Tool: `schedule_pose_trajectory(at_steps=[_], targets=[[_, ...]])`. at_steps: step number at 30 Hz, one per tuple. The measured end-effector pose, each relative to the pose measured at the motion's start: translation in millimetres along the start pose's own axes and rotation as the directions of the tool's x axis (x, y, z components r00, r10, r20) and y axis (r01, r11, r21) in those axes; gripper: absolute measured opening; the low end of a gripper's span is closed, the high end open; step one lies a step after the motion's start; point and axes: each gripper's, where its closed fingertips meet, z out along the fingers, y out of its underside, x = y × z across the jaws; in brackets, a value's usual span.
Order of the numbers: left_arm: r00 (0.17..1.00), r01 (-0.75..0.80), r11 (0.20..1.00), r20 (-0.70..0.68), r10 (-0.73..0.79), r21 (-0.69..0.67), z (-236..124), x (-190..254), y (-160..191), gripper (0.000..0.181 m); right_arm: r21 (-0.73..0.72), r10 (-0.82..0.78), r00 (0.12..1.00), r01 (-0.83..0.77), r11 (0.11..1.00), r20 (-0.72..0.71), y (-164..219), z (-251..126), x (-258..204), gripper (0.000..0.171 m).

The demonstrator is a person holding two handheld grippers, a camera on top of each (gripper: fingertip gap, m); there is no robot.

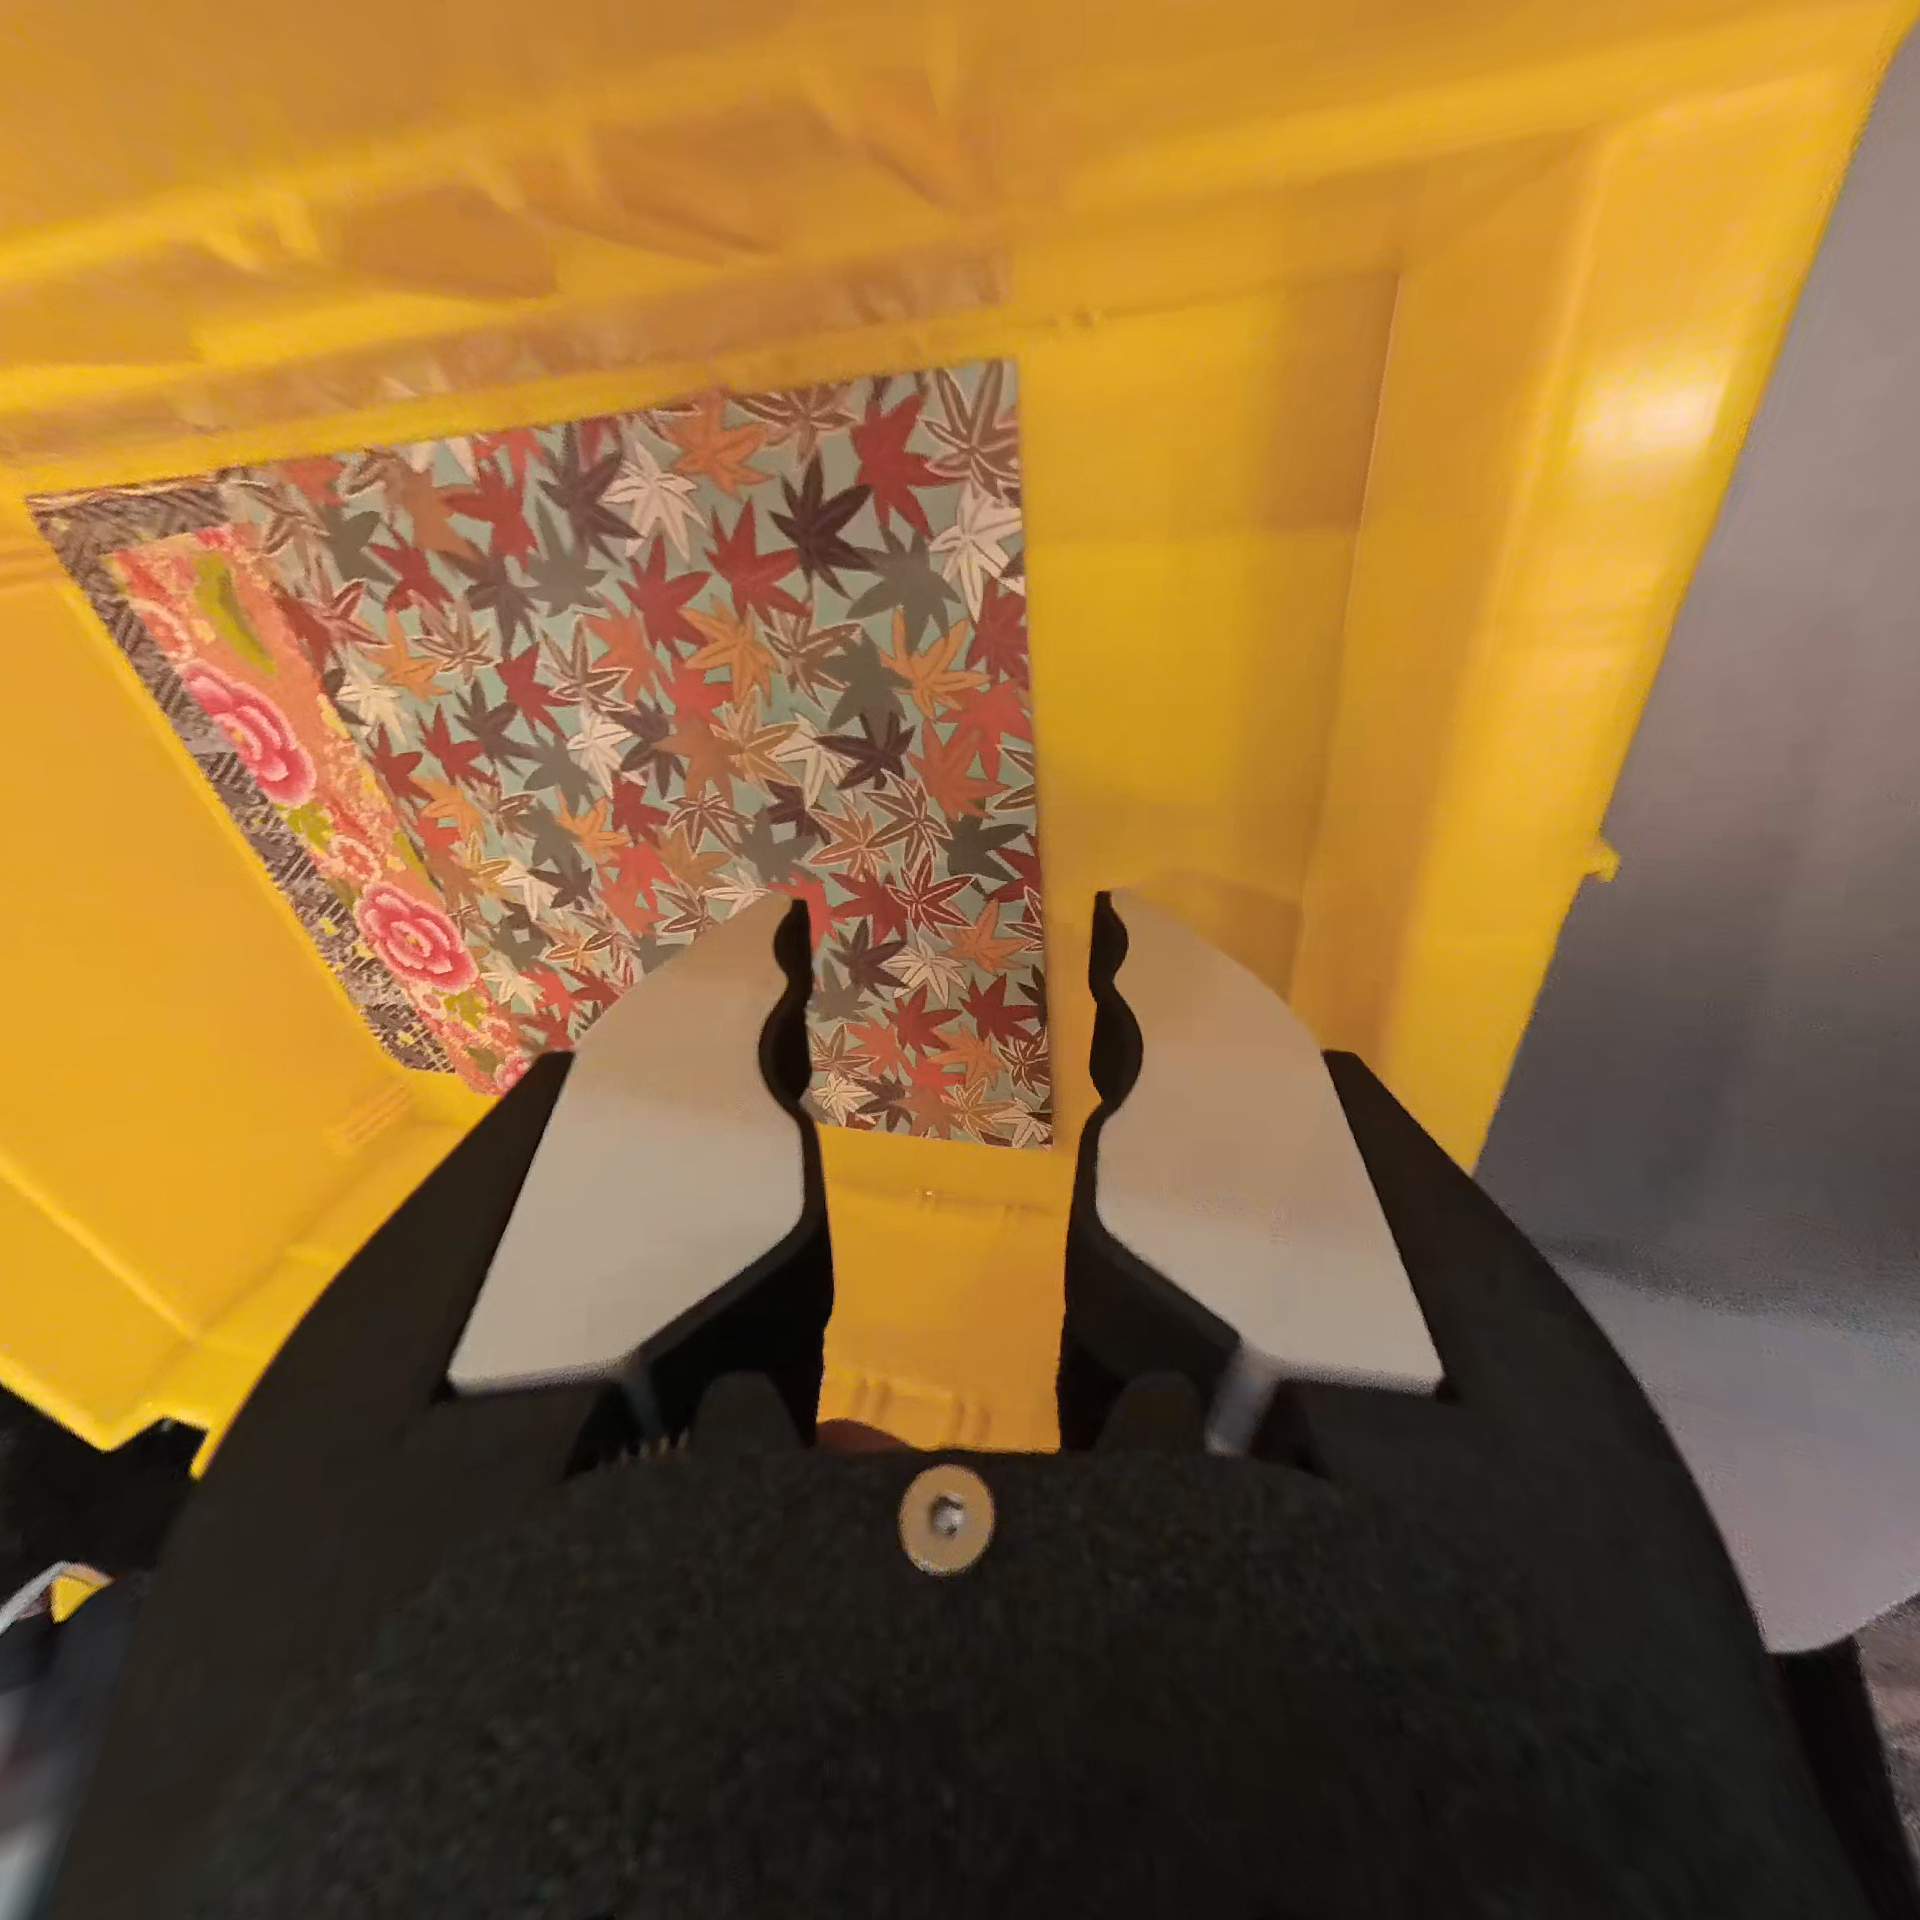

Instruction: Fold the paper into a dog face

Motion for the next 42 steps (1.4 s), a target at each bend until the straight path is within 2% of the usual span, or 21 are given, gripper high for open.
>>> schedule_pose_trajectory(at_steps=[6, 18, 26, 30, 31, 33, 37, 42], targets=[[0.999, -0.038, 0.999, -0.013, 0.038, 0.012, 7.9, 0.8, 2.2, 0.041, -0.024, -0.015, 1.000, 0.014, 1.000, -0.008, 4.1, 0.2, -0.8, 0.047], [0.994, -0.077, 0.997, 0.081, 0.076, 0.005, 9.6, 10.1, 1.0, 0.000, -0.037, -0.033, 0.999, 0.034, 0.999, 0.022, 5.8, 2.4, -9.2, 0.047], [0.992, -0.019, 0.999, 0.125, 0.016, 0.030, 9.5, 7.2, 1.4, 0.000, -0.031, -0.038, 0.998, 0.040, 0.999, 0.041, 3.0, 5.1, -14.1, 0.046], [0.997, 0.020, 0.998, 0.070, -0.024, 0.057, 6.6, 10.7, 0.0, 0.000, -0.032, -0.028, 0.998, 0.029, 0.999, 0.048, 3.7, 6.0, -14.1, 0.047], [0.998, 0.052, 0.996, 0.030, -0.054, 0.073, 5.1, 12.4, -1.7, 0.004, -0.032, -0.022, 0.998, 0.024, 0.999, 0.052, 4.0, 6.2, -14.2, 0.046], [0.993, 0.113, 0.990, -0.035, -0.111, 0.087, 3.9, 12.4, -4.3, 0.026, -0.034, -0.014, 0.998, 0.016, 0.999, 0.057, 4.5, 6.4, -14.6, 0.047], [0.989, 0.140, 0.984, -0.069, -0.134, 0.105, 5.9, 8.8, -9.2, 0.033, -0.039, -0.017, 0.998, 0.019, 0.999, 0.057, 5.4, 5.9, -14.7, 0.047], [0.995, 0.100, 0.991, -0.001, -0.100, 0.085, 7.8, -1.6, -6.1, 0.033, -0.041, -0.011, 0.999, 0.013, 0.999, 0.052, 5.7, 5.1, -13.5, 0.047]])
